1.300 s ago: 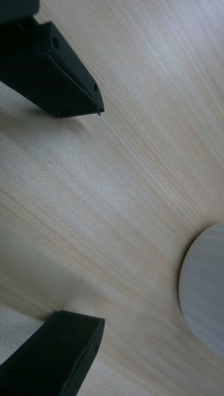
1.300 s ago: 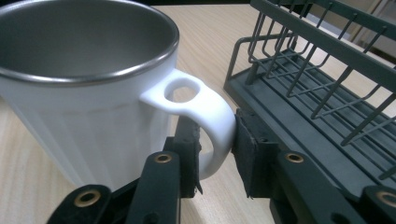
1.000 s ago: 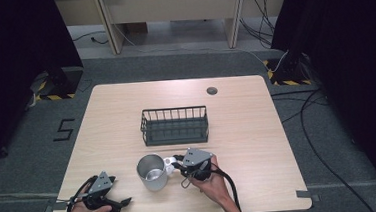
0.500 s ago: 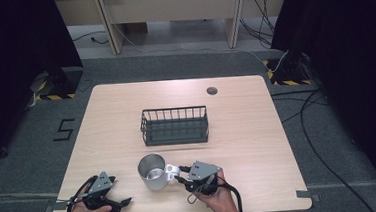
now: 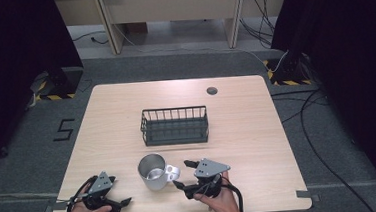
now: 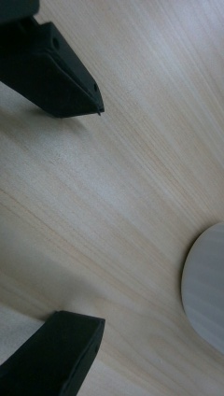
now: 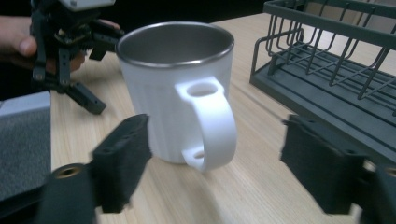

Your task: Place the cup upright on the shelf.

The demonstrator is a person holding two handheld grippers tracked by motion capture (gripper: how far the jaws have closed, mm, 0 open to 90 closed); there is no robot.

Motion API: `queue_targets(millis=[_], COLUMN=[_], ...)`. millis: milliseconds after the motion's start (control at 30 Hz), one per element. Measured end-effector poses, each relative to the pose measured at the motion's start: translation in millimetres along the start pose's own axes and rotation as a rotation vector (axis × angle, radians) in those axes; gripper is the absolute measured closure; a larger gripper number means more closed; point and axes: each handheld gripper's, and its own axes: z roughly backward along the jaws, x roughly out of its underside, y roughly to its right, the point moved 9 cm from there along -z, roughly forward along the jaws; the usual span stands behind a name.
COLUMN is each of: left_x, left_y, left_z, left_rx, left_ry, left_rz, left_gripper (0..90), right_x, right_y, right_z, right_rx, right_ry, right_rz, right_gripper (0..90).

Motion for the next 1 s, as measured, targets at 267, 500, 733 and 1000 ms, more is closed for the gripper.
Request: queue_targets(millis=[267, 500, 733, 1000], left_x=[0.0, 0.1, 0.2, 0.3], left_y=[-0.1, 0.0, -0.1, 0.0], left_z=[0.0, 0.1, 0.2, 0.3], left_rx=[0.0, 0.0, -0.001, -0.001], left_ry=[0.001, 0.001, 0.001, 0.0], left_rz=[0.0, 0.001, 0.001, 0.001], left_gripper=[0.0, 0.0, 0.0, 0.0], right_x=[-20.9, -32.1, -35.3, -40.4], right_y=[-10.6, -12.8, -16.8, -21.9], right_z=[-14.0, -27.6, -42.1, -56.6], right_rx=[-0.052, -0.06, -0.073, -0.085], right_ry=[0.049, 0.06, 0.044, 0.037], right_rz=[0.014, 0.015, 0.01, 0.028], right_gripper=[15.3, 15.3, 15.3, 9.8])
